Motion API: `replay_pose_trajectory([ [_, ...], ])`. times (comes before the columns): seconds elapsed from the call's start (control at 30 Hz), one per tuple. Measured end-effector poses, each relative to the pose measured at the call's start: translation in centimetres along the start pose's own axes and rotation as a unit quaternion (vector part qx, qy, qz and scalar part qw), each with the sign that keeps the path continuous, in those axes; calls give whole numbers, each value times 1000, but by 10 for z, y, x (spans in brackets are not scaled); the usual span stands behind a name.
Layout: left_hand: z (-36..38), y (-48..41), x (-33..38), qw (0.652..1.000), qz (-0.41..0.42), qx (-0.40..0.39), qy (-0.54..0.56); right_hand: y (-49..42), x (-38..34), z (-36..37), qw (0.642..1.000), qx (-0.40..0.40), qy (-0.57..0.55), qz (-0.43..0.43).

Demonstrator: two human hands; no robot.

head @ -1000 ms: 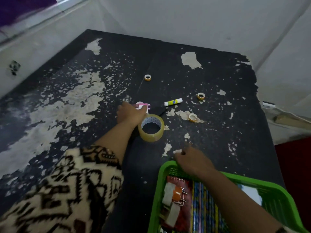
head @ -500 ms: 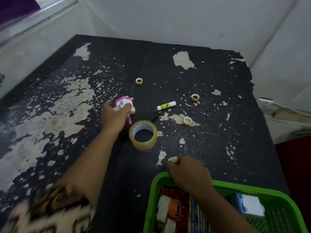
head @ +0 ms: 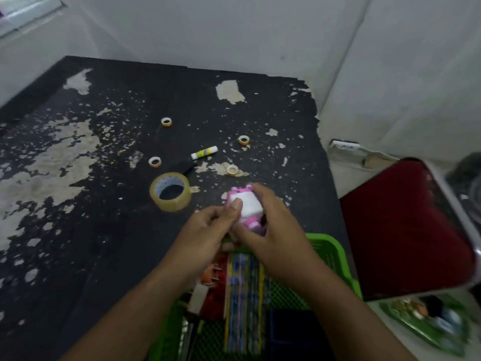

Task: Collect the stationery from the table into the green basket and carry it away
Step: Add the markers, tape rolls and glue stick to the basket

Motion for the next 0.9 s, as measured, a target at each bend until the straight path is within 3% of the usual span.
replay_pose_trajectory([
  [0.17, 53, 11, -4, 980, 57, -11, -189, 44, 18, -76, 996, 69, -10, 58],
  [0.2, 59, 7, -9, 956, 88, -5, -279, 51, 21, -88, 995, 70, 3, 69],
  [0.27, 74, -2, -22, 871, 148, -3, -468, 66, 29, -106, 994, 59, 64, 73],
  [0.33, 85, -13, -38, 801, 161, -7, -577, 75, 38, -114, 990, 48, 101, 81],
  [0.37, 89, -19, -43, 784, 156, -5, -600, 76, 42, -114, 990, 43, 99, 86],
  [0.5, 105, -30, -52, 780, 147, 19, -609, 85, 55, -113, 991, 41, 75, 104],
  [0.63, 116, -37, -50, 743, 192, 68, -638, 89, 69, -100, 989, 34, 98, 105],
  [0.73, 124, -36, -52, 734, 205, 82, -642, 91, 73, -98, 987, 62, 121, 84],
  [0.8, 125, -34, -53, 746, 208, 89, -626, 93, 74, -97, 985, 80, 131, 84],
  [0.9, 123, -30, -57, 803, 164, 100, -564, 95, 76, -97, 982, 99, 130, 92],
])
Point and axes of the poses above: each hand's wrist, its own y-axis away from the middle knuckle, its own z-axis out of the palm, x = y × z, the point moved 4 cm from there along -y, towards the middle knuckle, and after that the axes turned 15 degrees about -y, right-handed, at the moved point
